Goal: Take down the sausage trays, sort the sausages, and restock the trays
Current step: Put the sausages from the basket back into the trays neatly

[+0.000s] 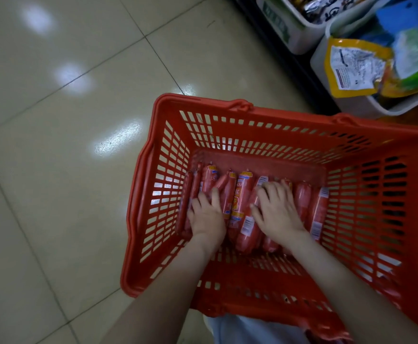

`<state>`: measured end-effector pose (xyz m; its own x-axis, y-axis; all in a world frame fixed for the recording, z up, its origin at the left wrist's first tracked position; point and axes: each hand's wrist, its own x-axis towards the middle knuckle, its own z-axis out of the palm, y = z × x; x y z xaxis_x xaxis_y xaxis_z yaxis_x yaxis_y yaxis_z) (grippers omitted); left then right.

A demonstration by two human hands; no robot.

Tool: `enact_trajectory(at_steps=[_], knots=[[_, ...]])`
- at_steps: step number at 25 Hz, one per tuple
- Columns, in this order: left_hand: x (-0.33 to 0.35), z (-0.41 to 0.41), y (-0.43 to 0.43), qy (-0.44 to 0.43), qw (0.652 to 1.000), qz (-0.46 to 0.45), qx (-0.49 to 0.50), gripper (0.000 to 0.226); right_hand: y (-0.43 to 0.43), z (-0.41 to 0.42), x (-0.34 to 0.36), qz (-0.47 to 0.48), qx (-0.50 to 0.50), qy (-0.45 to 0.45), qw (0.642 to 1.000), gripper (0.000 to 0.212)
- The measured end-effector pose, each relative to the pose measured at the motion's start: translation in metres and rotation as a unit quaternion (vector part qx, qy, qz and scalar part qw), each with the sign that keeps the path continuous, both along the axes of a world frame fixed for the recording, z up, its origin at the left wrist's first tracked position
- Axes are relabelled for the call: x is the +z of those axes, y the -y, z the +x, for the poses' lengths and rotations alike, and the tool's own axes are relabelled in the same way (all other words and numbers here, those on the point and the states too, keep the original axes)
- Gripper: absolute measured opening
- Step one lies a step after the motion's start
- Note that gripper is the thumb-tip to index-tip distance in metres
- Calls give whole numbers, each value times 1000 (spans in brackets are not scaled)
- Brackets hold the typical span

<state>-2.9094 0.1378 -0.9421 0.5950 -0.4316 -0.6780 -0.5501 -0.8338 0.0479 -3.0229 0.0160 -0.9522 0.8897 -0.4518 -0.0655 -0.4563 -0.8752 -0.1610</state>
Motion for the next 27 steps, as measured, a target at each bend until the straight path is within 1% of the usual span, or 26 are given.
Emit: enact_trajectory(at_steps=[2,3,4,5,6,7,9,10,11,13,16,19,21,24,25,27], knots=[[-4,3,0,42,997,-8,-61,57,-8,6,1,4,13,9,1000,47],[-5,5,0,47,995,-11,-85,50,-15,12,2,9,29,13,999,59],[-4,6,-1,43,995,-22,-92,47,-22,19,3,11,46,11,999,73],[-4,7,-1,37,994,-33,-93,48,-29,27,5,8,64,4,998,82],[-3,9,-1,33,995,-49,-85,52,-37,34,5,0,86,-6,996,84],[0,11,-1,45,995,-57,-74,56,-42,40,2,-12,109,-22,994,82],[3,15,-7,74,996,-29,-35,65,-47,48,-6,-39,138,-66,987,78],[4,16,-10,68,998,-13,-6,72,-47,49,-10,-48,146,-89,984,80],[4,16,-11,42,999,-2,22,78,-45,49,-14,-50,153,-110,981,84],[4,17,-8,-16,995,-25,92,89,-41,46,-17,-50,163,-124,978,86],[6,25,1,-24,979,-55,194,99,-36,47,-14,-55,171,-105,978,79],[6,30,0,-3,976,-33,215,95,-34,47,-12,-60,169,-98,979,72],[4,26,0,7,975,-24,221,92,-34,44,-13,-68,154,-113,979,76],[3,16,4,17,970,-55,237,83,-36,41,-16,-68,134,-111,983,81],[3,15,4,23,971,-65,230,80,-36,40,-16,-67,131,-111,983,81],[2,19,2,43,977,-56,202,77,-36,39,-16,-67,131,-107,983,83]])
